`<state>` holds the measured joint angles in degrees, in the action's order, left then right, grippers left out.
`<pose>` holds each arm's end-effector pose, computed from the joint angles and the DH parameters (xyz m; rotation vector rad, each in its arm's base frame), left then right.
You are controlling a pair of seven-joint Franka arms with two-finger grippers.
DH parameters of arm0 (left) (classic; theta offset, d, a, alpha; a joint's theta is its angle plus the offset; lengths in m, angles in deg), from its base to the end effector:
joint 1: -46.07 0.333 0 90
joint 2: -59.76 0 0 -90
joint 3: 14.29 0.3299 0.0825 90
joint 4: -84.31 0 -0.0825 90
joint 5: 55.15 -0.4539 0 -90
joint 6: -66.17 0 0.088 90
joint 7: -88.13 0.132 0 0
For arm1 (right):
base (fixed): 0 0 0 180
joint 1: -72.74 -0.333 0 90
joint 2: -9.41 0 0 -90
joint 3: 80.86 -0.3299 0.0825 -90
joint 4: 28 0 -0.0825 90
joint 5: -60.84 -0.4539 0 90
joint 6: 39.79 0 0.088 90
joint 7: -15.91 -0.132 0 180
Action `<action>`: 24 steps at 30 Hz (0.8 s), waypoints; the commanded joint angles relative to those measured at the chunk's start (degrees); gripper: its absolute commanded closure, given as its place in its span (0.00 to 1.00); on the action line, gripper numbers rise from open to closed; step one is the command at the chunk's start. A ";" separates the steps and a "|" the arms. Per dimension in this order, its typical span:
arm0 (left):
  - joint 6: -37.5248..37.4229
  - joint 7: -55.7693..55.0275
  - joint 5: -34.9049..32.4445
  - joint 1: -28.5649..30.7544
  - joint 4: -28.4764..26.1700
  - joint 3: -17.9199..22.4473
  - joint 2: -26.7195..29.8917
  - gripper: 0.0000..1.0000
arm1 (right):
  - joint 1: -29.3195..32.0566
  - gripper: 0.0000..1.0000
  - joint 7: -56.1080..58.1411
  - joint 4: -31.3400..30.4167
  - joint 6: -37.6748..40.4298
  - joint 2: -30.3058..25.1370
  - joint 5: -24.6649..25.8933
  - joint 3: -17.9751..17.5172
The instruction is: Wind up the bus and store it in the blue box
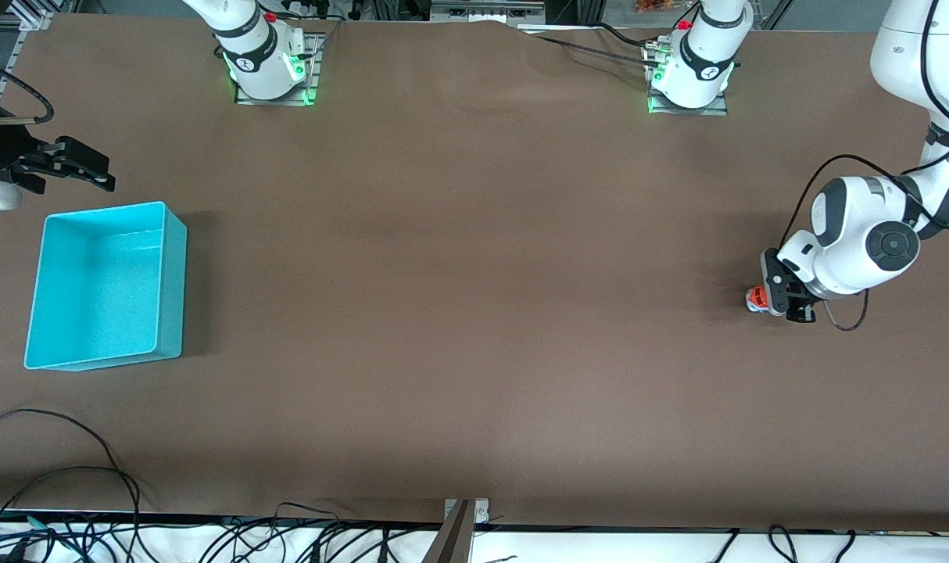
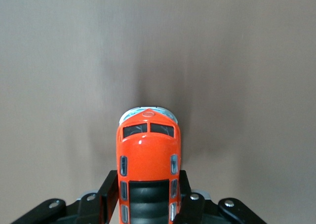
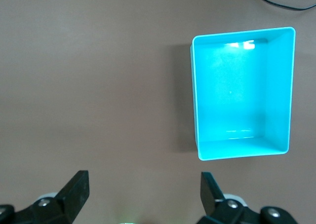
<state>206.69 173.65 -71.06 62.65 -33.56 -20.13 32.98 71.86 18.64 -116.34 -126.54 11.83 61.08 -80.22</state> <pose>0.6200 0.1196 0.1315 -2.2515 2.1324 0.2093 0.6299 0.0022 0.5978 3.1355 0.0811 -0.1099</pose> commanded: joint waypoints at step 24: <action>6.87 8.79 -1.66 14.70 0.71 -4.09 -7.41 0.73 | 0.18 0.00 -0.45 1.15 0.53 0.22 -0.85 0.06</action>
<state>210.68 180.16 -71.10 73.86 -33.52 -23.50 32.12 71.86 18.64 -116.34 -126.54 11.83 61.08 -80.22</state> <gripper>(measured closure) 0.489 0.000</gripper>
